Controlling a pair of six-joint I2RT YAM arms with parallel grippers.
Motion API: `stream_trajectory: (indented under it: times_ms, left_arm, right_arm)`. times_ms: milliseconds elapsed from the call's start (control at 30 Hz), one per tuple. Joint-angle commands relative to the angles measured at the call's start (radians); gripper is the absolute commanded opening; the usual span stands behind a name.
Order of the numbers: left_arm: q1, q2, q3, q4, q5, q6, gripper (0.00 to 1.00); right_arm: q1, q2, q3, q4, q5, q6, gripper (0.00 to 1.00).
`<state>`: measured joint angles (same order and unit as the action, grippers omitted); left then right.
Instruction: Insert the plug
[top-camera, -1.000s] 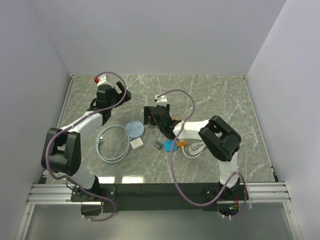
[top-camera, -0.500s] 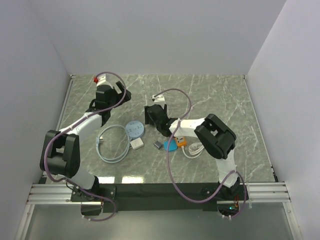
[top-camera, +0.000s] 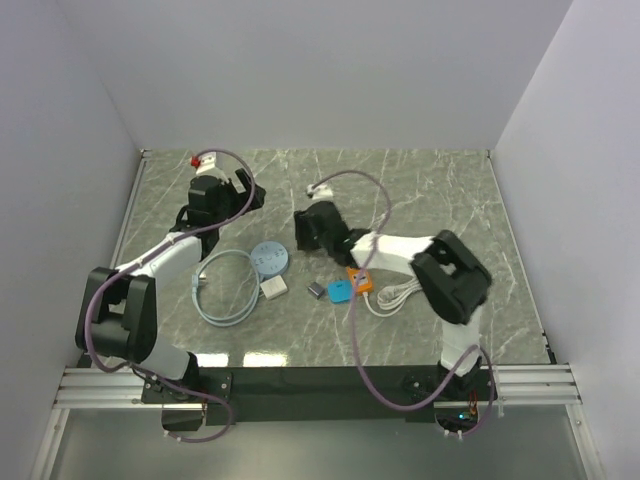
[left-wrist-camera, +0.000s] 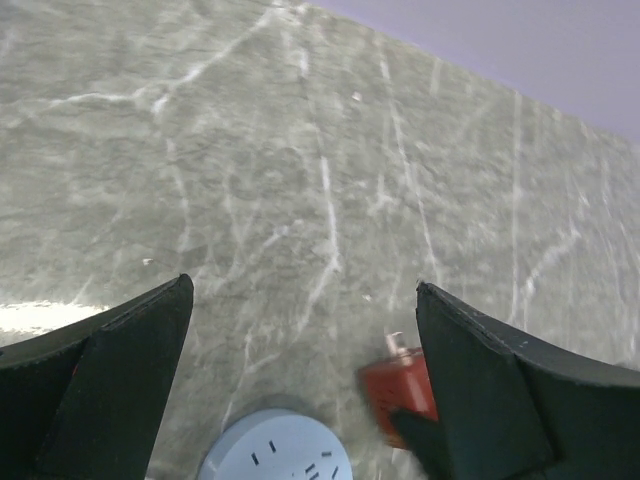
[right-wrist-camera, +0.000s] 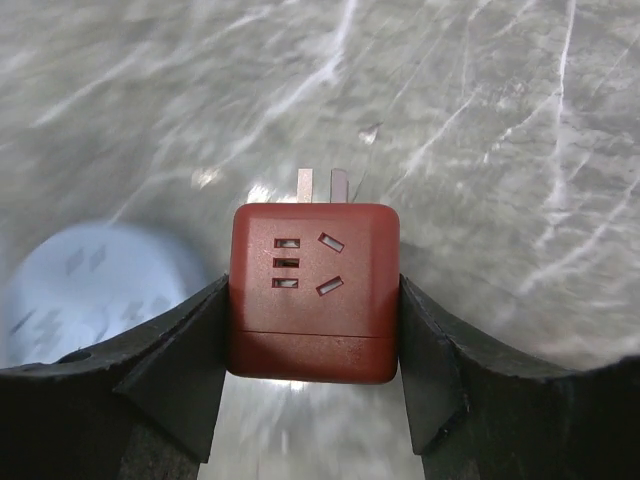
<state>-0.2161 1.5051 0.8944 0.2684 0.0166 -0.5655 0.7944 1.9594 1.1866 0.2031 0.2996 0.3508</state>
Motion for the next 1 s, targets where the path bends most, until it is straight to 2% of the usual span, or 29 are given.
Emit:
stream_trajectory:
  times_ms: [0, 33, 133, 233, 333, 433, 500, 567, 600, 700, 833, 900, 933, 967]
  left_arm:
    - [0.014, -0.078, -0.041, 0.118, 0.126, 0.078, 0.99]
    - [0.023, -0.097, -0.048, 0.147, 0.155, 0.090, 0.99]
    - [0.026, -0.120, -0.068, 0.184, 0.274, 0.107, 0.99]
    - [0.027, -0.166, -0.092, 0.218, 0.350, 0.133, 1.00]
    - [0.026, -0.222, -0.132, 0.250, 0.428, 0.162, 0.99]
    - [0.026, -0.273, -0.195, 0.353, 0.535, 0.170, 0.99]
    - [0.026, -0.284, -0.221, 0.418, 0.661, 0.173, 1.00]
    - [0.026, -0.293, -0.235, 0.466, 0.786, 0.151, 0.99]
    - [0.026, -0.295, -0.241, 0.503, 0.819, 0.147, 1.00]
    - [0.026, -0.292, -0.239, 0.526, 0.928, 0.135, 0.99]
    - [0.008, -0.275, -0.239, 0.597, 1.051, 0.095, 0.99]
    - [-0.012, -0.287, -0.224, 0.533, 1.045, 0.133, 0.98]
    - [-0.043, -0.308, -0.213, 0.478, 1.004, 0.212, 0.98]
    - [-0.061, -0.319, -0.204, 0.371, 0.981, 0.251, 0.99]
  right_arm:
    - [-0.140, -0.258, -0.012, -0.030, -0.264, -0.062, 0.33]
    - [-0.173, -0.293, -0.016, -0.046, -0.441, -0.084, 0.33]
    - [-0.260, -0.373, 0.010, -0.109, -0.678, -0.174, 0.34]
    - [-0.288, -0.395, 0.077, -0.302, -0.819, -0.287, 0.36]
    - [-0.296, -0.399, 0.120, -0.420, -0.943, -0.392, 0.36]
    - [-0.299, -0.430, 0.110, -0.462, -1.103, -0.462, 0.35]
    - [-0.305, -0.453, 0.099, -0.475, -1.201, -0.483, 0.34]
    - [-0.316, -0.470, 0.097, -0.496, -1.252, -0.509, 0.33]
    - [-0.319, -0.481, 0.087, -0.496, -1.302, -0.513, 0.29]
    - [-0.339, -0.527, 0.041, -0.469, -1.423, -0.530, 0.27]
    - [-0.343, -0.545, 0.033, -0.499, -1.496, -0.585, 0.24]
    - [-0.345, -0.537, 0.038, -0.498, -1.492, -0.581, 0.21]
    - [-0.343, -0.533, 0.041, -0.496, -1.490, -0.578, 0.20]
    - [-0.343, -0.522, 0.051, -0.499, -1.490, -0.576, 0.18]
